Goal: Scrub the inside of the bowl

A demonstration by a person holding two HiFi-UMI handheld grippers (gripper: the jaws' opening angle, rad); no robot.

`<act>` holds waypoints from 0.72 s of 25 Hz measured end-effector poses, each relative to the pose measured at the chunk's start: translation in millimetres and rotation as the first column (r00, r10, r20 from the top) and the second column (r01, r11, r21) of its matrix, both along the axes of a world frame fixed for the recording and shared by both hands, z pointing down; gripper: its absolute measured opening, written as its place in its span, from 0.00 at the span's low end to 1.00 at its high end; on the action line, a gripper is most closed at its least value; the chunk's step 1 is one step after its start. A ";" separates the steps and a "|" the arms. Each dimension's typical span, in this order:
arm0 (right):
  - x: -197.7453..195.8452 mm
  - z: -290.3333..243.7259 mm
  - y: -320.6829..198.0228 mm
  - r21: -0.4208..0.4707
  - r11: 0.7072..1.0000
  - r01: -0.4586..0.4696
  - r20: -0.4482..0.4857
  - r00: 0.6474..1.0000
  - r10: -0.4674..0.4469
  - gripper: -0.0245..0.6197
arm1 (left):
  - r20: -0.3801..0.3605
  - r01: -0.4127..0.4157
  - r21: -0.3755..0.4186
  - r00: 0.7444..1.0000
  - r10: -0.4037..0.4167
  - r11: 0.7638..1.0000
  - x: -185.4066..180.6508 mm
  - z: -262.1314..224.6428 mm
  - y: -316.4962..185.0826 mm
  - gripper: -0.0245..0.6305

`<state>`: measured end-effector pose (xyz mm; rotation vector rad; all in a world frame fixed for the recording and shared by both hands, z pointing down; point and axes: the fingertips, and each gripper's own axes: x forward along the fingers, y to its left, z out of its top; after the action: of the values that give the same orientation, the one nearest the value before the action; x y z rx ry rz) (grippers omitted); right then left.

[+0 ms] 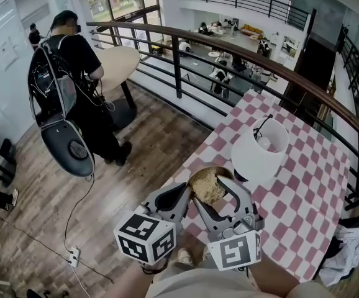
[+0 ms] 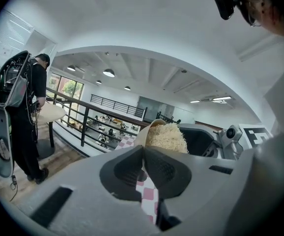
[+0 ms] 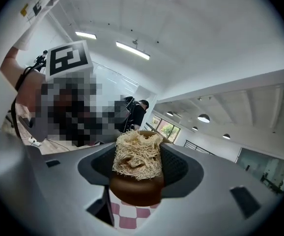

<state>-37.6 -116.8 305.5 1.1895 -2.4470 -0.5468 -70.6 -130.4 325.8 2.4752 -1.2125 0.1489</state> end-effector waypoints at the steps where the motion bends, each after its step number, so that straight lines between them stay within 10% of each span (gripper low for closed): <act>1: -2.4 0.1 1.2 -0.012 1.000 0.014 0.002 1.000 -0.014 0.43 | 0.002 0.001 0.003 1.000 -0.001 1.000 0.2 -1.2 0.4 0.07; 10: -18.0 30.9 26.5 -0.204 0.964 0.171 -0.077 0.979 -0.190 0.42 | -0.049 0.074 -0.030 0.996 -0.075 0.997 -23.3 4.7 -5.8 0.07; 18: 15.2 49.7 22.4 -0.191 0.978 0.090 -0.183 0.975 -0.125 0.42 | -0.088 0.024 -0.114 0.996 -0.035 0.993 -19.8 30.3 3.5 0.07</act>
<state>-22.5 -94.4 355.3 0.8910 -2.3463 -0.4367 -90.4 -126.9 356.1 2.3397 -1.1698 0.0943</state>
